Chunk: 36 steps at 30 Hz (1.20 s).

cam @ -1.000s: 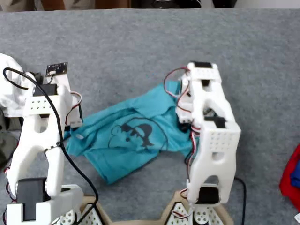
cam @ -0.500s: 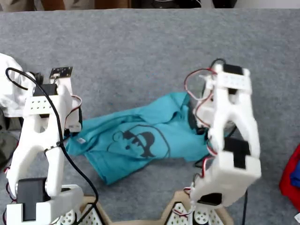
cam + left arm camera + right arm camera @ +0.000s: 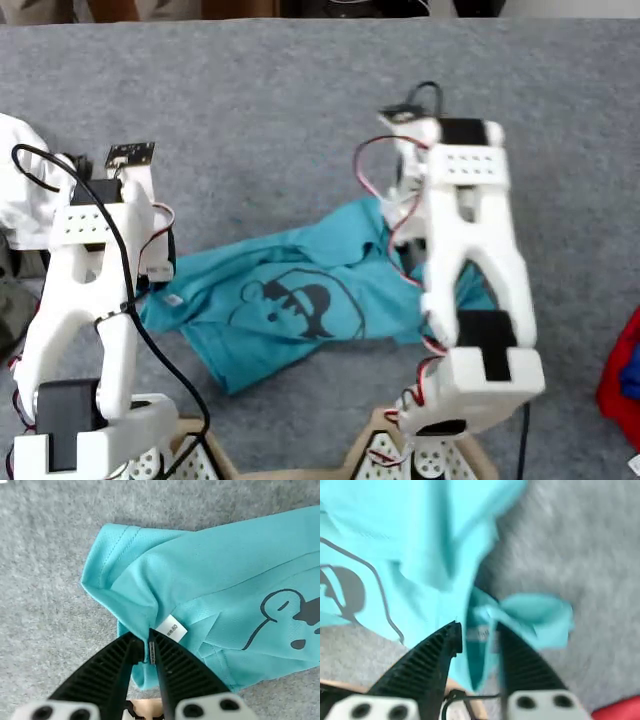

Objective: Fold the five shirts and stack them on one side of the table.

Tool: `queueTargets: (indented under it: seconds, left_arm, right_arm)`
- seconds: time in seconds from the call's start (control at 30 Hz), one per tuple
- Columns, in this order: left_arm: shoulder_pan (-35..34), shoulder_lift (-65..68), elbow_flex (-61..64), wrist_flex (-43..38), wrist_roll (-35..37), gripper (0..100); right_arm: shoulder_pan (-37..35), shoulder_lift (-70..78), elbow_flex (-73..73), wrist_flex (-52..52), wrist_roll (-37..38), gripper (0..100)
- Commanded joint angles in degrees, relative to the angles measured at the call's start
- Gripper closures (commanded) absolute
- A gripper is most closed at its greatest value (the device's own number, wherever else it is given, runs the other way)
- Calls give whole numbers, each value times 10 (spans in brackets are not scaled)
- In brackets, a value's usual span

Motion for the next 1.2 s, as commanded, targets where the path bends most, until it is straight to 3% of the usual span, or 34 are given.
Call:
queueTargets:
  seconds: [0.0, 0.47, 1.17]
  left_arm:
    - [-2, -2, -22, 4, -4, 981]
    - [-2, -2, -21, 3, -5, 981]
    - [-2, -2, -1, 0, -5, 981]
  right_arm:
    - [-29, 17, -52, -5, 5, 931]
    - [-58, 163, -101, -31, 10, 929]
    - [-79, 175, -75, -15, 5, 929]
